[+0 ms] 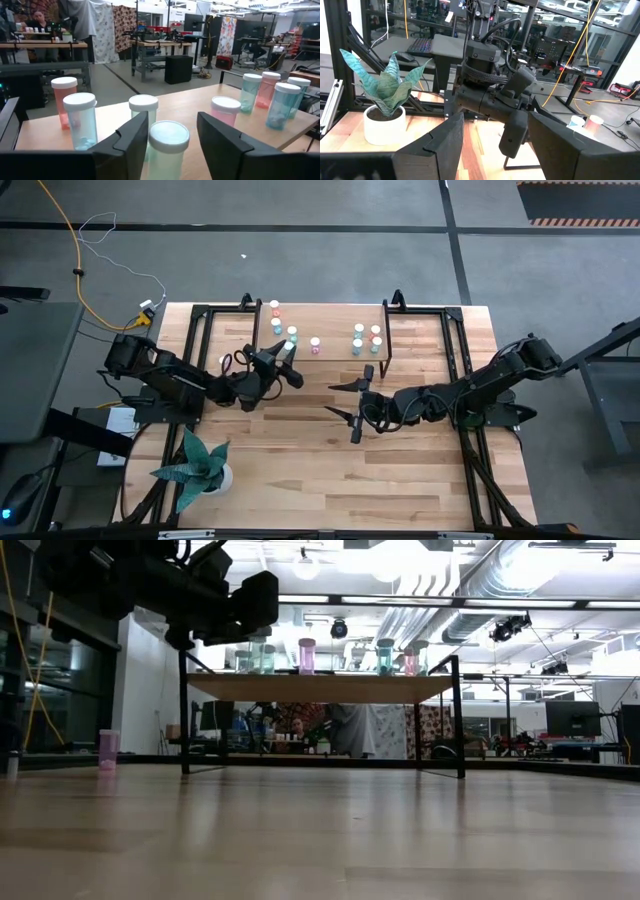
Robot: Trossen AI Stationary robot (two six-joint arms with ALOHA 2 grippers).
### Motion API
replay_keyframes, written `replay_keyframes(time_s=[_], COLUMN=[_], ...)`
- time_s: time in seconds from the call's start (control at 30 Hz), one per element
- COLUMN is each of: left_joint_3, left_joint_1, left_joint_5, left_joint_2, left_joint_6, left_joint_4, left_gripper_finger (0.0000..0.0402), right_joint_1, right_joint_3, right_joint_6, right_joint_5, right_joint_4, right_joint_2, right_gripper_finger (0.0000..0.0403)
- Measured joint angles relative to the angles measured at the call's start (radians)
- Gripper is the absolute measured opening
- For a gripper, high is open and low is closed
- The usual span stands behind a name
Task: Pick and place medicine bottles onto shelf by color
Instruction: Put the pink pill bottle on the shelf
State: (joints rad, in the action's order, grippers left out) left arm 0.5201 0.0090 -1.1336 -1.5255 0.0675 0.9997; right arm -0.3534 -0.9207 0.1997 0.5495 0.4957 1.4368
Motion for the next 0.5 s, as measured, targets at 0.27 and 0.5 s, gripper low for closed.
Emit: replay_keyframes(time_s=[0.27, 0.5], left_joint_3=[0.0, -0.002], left_joint_1=[0.006, 0.006], left_joint_5=[-0.001, -0.001], left_joint_2=[-0.001, 0.004], left_joint_6=[0.0, -0.016], left_joint_4=[0.0, 0.05], left_gripper_finger=[0.0178, 0.0188], right_joint_1=[0.0, 0.0], right_joint_3=[0.0, 0.0], right_joint_6=[0.0, 0.0], right_joint_5=[0.0, 0.0], right_joint_4=[0.0, 0.0], right_joint_2=[0.0, 0.0], right_gripper_finger=[0.0211, 0.0211])
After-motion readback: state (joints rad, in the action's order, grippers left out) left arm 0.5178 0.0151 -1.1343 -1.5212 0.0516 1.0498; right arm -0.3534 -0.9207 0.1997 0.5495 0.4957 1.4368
